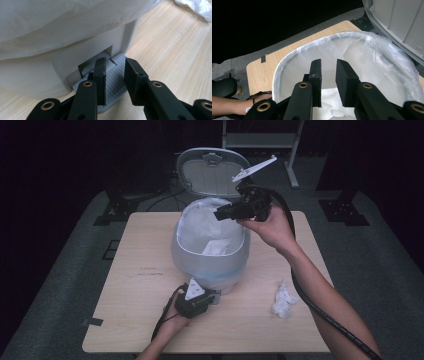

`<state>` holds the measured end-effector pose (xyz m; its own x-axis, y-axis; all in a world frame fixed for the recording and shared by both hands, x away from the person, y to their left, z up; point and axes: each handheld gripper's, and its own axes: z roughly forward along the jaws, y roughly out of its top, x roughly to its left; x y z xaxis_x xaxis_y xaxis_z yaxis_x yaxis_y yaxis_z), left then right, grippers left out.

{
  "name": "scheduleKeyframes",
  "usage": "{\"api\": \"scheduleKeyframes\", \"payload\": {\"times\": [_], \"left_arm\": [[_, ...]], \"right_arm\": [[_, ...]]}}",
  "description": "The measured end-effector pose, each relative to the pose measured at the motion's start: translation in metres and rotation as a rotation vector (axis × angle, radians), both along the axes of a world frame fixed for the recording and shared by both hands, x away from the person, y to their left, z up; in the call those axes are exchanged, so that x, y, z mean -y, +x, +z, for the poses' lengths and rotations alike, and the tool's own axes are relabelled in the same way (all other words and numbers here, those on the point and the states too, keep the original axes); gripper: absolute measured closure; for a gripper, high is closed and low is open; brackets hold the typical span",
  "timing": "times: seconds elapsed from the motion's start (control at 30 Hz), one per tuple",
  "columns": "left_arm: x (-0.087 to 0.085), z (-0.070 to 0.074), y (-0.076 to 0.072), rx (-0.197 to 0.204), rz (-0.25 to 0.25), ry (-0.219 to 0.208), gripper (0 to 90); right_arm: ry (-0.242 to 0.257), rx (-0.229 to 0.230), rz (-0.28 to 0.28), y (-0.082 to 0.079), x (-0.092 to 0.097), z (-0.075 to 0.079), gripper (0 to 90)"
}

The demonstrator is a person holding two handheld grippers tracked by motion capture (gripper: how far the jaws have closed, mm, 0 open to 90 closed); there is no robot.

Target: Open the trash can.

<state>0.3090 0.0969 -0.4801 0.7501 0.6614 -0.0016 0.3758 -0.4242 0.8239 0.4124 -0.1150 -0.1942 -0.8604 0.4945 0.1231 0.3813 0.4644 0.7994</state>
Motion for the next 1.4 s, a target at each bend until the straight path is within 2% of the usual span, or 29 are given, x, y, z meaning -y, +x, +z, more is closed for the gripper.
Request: {"api": "scheduleKeyframes", "payload": {"times": [0.3,1.4], "left_arm": [[0.0,0.0,0.0,0.002,0.0,0.001,71.5],[0.0,0.0,0.0,0.0,0.001,0.002,71.5]], "right_arm": [[-0.006,-0.002,0.003,-0.005,0.007,-0.006,74.0],[0.002,0.007,-0.044,-0.026,0.055,-0.013,69.6]]}}
